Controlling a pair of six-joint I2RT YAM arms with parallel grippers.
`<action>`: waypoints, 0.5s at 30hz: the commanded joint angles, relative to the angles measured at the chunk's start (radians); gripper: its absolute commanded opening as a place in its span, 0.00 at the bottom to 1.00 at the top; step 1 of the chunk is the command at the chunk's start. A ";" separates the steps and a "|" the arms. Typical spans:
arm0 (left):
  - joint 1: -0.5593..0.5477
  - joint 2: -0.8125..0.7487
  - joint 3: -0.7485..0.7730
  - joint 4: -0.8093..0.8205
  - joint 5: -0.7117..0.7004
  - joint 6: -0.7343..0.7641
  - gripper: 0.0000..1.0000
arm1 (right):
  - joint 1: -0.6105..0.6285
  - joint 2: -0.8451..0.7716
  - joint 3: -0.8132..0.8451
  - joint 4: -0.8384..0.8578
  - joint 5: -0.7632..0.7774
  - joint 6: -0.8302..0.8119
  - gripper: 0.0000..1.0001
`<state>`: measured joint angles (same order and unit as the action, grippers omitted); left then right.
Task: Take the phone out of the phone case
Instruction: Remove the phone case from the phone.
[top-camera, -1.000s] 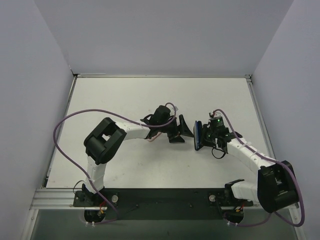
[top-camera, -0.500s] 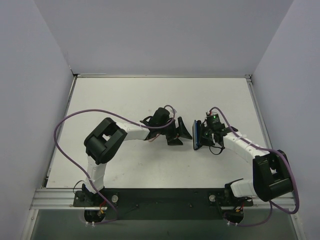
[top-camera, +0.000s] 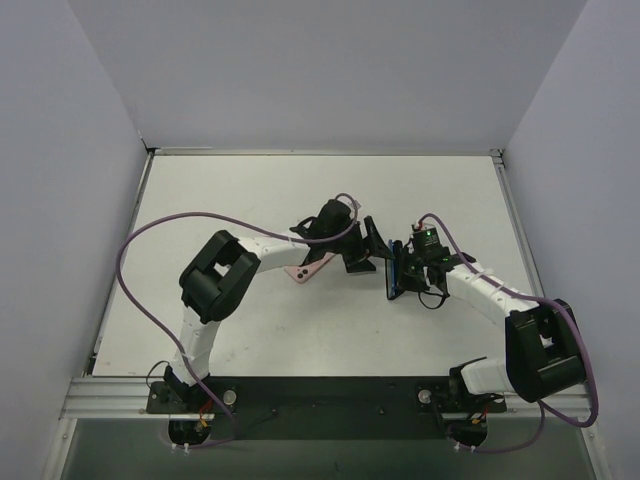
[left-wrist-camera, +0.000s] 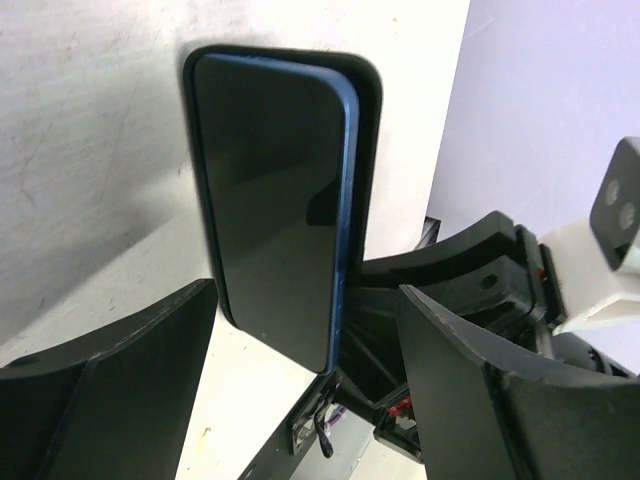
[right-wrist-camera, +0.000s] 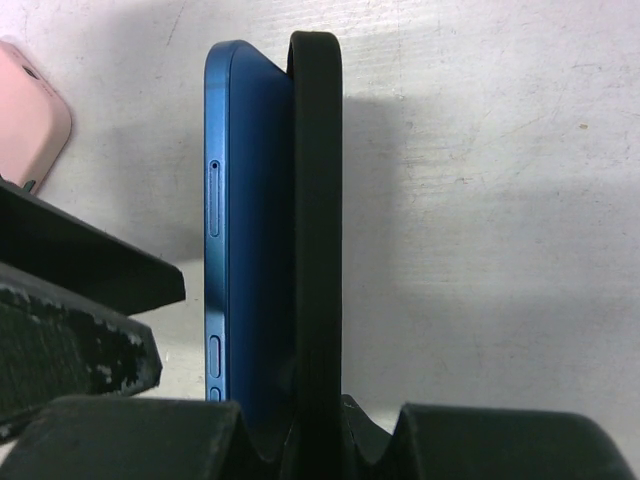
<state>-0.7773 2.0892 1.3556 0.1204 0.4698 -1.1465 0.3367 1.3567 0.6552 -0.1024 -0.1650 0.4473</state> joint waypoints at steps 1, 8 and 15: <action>-0.005 0.011 0.073 -0.085 -0.039 0.022 0.82 | 0.018 0.048 -0.002 -0.025 0.012 -0.005 0.01; -0.014 0.044 0.157 -0.212 -0.062 0.054 0.81 | 0.019 0.051 0.000 -0.023 0.010 -0.004 0.01; -0.037 0.078 0.233 -0.280 -0.100 0.079 0.79 | 0.021 0.045 -0.006 -0.019 0.013 -0.004 0.01</action>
<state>-0.7948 2.1502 1.5063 -0.0891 0.4141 -1.1095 0.3420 1.3598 0.6579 -0.1020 -0.1631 0.4465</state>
